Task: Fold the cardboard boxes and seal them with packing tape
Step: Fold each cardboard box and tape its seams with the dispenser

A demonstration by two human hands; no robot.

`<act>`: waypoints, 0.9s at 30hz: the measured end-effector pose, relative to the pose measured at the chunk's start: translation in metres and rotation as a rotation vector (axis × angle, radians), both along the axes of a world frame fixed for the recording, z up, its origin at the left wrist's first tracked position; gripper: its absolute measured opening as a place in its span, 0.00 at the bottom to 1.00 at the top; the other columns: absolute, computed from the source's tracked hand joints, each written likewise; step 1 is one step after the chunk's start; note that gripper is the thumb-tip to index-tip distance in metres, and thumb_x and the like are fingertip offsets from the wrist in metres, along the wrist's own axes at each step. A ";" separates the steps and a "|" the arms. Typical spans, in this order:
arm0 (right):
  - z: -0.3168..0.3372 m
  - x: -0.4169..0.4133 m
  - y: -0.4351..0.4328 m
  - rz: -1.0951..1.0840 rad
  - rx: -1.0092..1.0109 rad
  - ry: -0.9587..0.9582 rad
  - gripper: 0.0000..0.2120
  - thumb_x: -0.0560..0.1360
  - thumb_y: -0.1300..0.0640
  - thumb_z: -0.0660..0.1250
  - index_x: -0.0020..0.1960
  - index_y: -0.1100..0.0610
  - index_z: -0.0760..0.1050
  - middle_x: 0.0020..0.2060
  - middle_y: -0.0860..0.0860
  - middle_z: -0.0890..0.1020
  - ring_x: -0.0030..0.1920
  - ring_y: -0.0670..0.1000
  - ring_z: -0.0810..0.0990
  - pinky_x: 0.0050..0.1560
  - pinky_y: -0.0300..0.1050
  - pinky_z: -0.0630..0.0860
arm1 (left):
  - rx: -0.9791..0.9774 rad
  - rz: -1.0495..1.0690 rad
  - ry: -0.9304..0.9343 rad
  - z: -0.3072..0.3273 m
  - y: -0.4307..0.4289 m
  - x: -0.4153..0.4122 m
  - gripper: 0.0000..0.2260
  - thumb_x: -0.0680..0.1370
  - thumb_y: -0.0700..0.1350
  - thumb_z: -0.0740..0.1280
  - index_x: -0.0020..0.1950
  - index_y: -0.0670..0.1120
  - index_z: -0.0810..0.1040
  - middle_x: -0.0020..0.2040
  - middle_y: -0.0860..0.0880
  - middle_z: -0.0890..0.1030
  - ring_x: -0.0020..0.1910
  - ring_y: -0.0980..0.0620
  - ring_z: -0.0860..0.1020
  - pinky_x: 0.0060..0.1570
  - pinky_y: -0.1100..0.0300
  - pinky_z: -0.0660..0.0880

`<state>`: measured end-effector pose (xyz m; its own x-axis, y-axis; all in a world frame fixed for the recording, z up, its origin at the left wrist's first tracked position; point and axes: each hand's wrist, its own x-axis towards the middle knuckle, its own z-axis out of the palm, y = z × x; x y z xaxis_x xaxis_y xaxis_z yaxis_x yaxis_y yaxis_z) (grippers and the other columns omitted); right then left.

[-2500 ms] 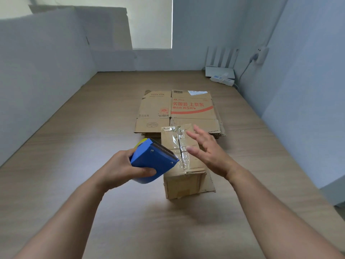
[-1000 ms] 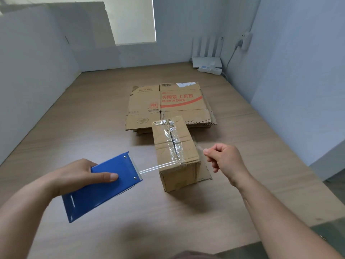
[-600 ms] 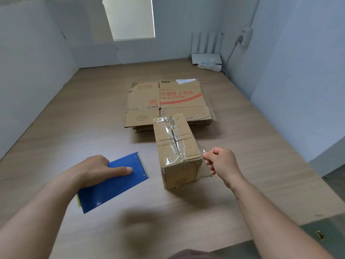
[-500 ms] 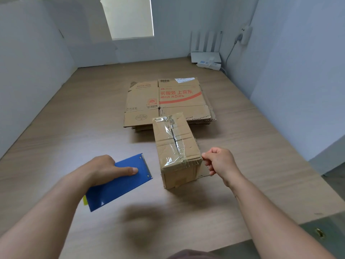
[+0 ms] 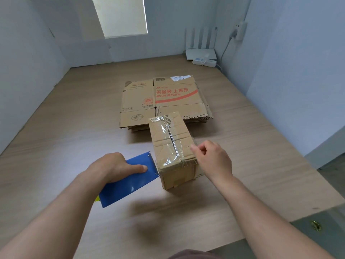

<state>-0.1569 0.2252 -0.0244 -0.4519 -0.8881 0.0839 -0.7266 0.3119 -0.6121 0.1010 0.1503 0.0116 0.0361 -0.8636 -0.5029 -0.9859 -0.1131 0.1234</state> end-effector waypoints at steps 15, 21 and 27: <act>-0.003 0.002 -0.010 0.062 0.030 -0.230 0.08 0.74 0.52 0.69 0.40 0.52 0.71 0.38 0.47 0.77 0.40 0.49 0.74 0.35 0.40 0.65 | -0.211 -0.027 -0.261 -0.039 0.035 0.014 0.15 0.75 0.60 0.59 0.45 0.49 0.71 0.35 0.53 0.72 0.32 0.54 0.71 0.29 0.61 0.63; -0.007 0.021 -0.008 0.140 0.072 -0.267 0.21 0.81 0.54 0.58 0.73 0.56 0.66 0.66 0.54 0.75 0.66 0.57 0.72 0.59 0.45 0.67 | -0.268 -0.012 -0.199 -0.070 0.042 0.030 0.16 0.78 0.57 0.59 0.55 0.45 0.72 0.43 0.49 0.78 0.39 0.49 0.74 0.37 0.59 0.69; -0.008 0.018 -0.005 0.203 0.119 -0.198 0.23 0.83 0.52 0.52 0.76 0.56 0.58 0.70 0.56 0.70 0.68 0.58 0.69 0.63 0.45 0.65 | -0.299 0.098 -0.132 -0.080 0.056 0.014 0.23 0.79 0.62 0.55 0.59 0.43 0.71 0.52 0.46 0.81 0.49 0.46 0.79 0.42 0.57 0.71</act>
<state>-0.1388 0.2205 -0.0323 -0.2611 -0.9603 -0.0982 -0.6519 0.2504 -0.7157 0.1152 0.2066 -0.0686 0.1746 -0.9613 -0.2132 -0.9817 -0.1866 0.0372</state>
